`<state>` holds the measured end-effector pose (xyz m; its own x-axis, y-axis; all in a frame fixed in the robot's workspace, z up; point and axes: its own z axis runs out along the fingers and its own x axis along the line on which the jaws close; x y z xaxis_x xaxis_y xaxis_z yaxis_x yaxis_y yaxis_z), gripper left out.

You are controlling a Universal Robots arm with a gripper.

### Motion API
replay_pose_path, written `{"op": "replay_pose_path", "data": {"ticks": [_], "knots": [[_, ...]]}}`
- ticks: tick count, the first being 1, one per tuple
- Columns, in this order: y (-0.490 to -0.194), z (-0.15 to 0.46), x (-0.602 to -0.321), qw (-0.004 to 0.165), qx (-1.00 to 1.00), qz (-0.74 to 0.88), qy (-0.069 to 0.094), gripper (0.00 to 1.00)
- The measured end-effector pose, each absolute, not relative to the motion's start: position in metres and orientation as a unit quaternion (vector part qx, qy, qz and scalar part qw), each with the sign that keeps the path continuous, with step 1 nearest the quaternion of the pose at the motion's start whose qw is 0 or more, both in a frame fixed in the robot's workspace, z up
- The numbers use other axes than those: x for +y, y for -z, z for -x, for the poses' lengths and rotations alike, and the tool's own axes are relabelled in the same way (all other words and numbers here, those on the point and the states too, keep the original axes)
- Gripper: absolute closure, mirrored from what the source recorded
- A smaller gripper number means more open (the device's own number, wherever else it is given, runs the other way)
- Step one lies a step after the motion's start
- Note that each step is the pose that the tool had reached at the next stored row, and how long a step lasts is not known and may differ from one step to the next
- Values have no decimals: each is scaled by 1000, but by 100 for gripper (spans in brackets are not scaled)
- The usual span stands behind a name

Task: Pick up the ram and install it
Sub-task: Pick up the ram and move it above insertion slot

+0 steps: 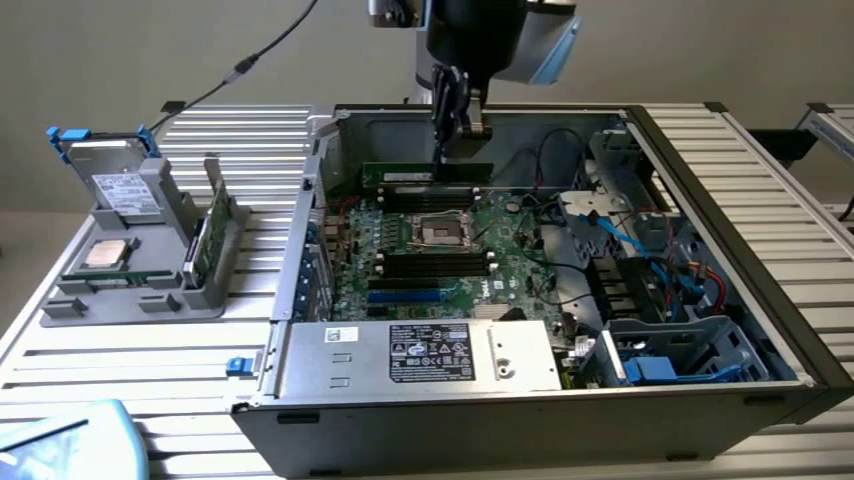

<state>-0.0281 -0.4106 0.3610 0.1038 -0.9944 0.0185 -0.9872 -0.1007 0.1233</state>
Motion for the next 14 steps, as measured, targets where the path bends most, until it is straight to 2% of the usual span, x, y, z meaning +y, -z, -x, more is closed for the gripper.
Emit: {"op": "replay_pose_path", "data": {"ticks": [14], "knots": [[-345,16,-407,51,-685,-726,35,86]]}}
